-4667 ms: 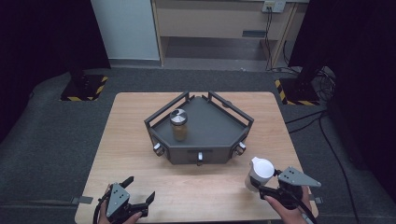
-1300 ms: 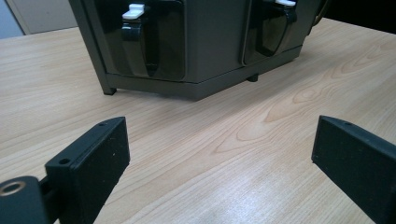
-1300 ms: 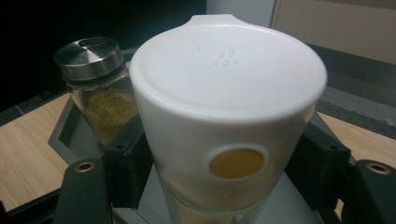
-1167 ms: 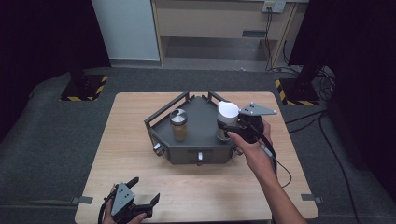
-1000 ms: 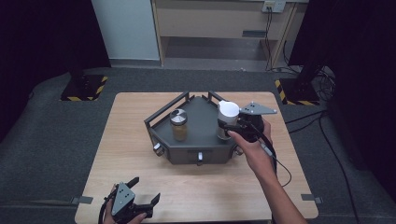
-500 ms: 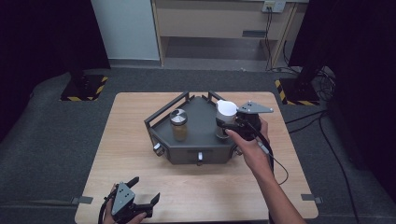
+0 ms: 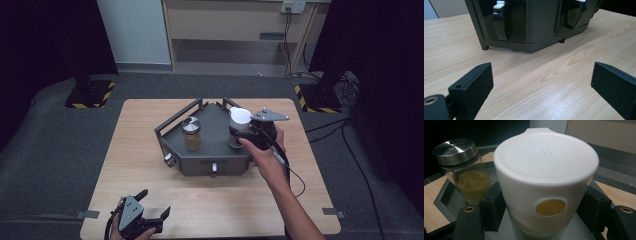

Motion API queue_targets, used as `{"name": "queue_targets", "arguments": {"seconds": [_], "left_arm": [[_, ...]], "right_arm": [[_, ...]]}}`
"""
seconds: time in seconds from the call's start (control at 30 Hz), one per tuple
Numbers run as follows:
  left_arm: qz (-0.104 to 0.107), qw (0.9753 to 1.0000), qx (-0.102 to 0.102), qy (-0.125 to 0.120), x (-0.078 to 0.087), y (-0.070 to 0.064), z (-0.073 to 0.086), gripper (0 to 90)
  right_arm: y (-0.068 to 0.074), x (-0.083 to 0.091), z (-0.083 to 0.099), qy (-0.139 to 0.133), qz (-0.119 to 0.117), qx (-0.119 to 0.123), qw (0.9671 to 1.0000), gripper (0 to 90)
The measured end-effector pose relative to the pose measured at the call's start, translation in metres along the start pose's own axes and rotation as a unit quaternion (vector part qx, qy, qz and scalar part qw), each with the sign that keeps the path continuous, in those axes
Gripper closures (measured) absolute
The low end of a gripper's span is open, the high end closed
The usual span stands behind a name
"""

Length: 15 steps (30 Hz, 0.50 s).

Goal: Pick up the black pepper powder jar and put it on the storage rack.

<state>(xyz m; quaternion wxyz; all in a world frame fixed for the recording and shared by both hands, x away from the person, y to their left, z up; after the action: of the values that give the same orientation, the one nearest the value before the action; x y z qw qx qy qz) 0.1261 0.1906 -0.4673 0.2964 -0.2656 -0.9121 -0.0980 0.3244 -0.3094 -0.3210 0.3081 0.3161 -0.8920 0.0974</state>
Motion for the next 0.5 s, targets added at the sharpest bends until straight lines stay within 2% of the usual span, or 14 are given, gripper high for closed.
{"name": "queue_targets", "arguments": {"seconds": [0.5], "left_arm": [[0.001,1.0000,-0.003,0.001,0.0005,-0.0003,0.0001,3.3]], "right_arm": [[-0.0011,-0.0029,0.0018,0.000,0.000,-0.001,1.0000,30.9]]}}
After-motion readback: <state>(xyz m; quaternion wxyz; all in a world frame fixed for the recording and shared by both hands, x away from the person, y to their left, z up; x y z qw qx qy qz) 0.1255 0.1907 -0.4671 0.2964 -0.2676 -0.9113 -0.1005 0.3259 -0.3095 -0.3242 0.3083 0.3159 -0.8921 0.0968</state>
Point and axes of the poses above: each handheld gripper's, and its own axes: x roughly backward along the jaws, z roughly out of its underside, y roughly to its left, the point moved 2 cm from there along -x, roughly forward along the jaws, and after that the axes turned 15 degrees about y, right-handed, at the moved point
